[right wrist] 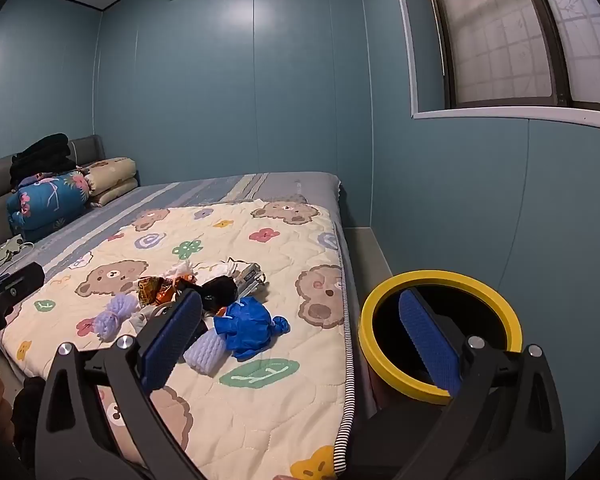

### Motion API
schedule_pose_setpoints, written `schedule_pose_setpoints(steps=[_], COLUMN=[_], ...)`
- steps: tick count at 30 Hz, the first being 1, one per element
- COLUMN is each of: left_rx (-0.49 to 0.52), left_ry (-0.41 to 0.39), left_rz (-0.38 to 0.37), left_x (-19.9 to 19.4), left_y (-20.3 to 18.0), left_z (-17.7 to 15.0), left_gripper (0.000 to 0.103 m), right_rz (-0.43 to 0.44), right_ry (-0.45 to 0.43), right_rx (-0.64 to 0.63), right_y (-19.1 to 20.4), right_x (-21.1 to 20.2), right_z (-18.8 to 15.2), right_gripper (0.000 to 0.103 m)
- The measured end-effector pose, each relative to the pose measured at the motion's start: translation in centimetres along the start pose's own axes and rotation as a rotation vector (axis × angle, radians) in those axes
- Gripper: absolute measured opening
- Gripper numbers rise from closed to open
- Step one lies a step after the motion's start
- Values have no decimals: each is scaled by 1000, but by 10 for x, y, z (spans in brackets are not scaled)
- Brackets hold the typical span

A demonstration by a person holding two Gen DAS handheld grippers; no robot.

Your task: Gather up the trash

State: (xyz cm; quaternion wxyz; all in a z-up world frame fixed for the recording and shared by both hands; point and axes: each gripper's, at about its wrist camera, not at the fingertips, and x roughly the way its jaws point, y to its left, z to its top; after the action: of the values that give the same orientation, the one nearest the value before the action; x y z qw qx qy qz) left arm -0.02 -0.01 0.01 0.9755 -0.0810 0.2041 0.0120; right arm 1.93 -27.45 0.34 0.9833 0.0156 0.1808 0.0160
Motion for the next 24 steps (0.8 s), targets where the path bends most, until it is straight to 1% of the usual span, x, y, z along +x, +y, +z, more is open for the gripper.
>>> schedule_pose_setpoints(steps=[3, 4, 6, 8, 13, 24], left_rx=[2, -12, -15, -5, -8, -4], left_ry=[-5, -25, -18, -21, -13, -17], left_rz=[-1, -11, -8, -5, 10, 14], left_x=[0, -3, -3, -3, -6, -5], left_y=[-1, 2, 4, 4, 3, -1], left_z=[0, 0, 5, 1, 7, 9], left_gripper=[96, 96, 96, 96, 96, 96], right_rz=[0, 1, 2, 2, -1, 4], right_ry=[-2, -2, -1, -1, -7, -6], right_rx=[0, 1, 2, 2, -3, -1], right_y=[0, 0, 0, 0, 1, 0], right_x=[0, 0, 0, 0, -2, 0], right_z=[0, 0, 0, -1, 1, 1], right_gripper=[95, 95, 95, 95, 95, 95])
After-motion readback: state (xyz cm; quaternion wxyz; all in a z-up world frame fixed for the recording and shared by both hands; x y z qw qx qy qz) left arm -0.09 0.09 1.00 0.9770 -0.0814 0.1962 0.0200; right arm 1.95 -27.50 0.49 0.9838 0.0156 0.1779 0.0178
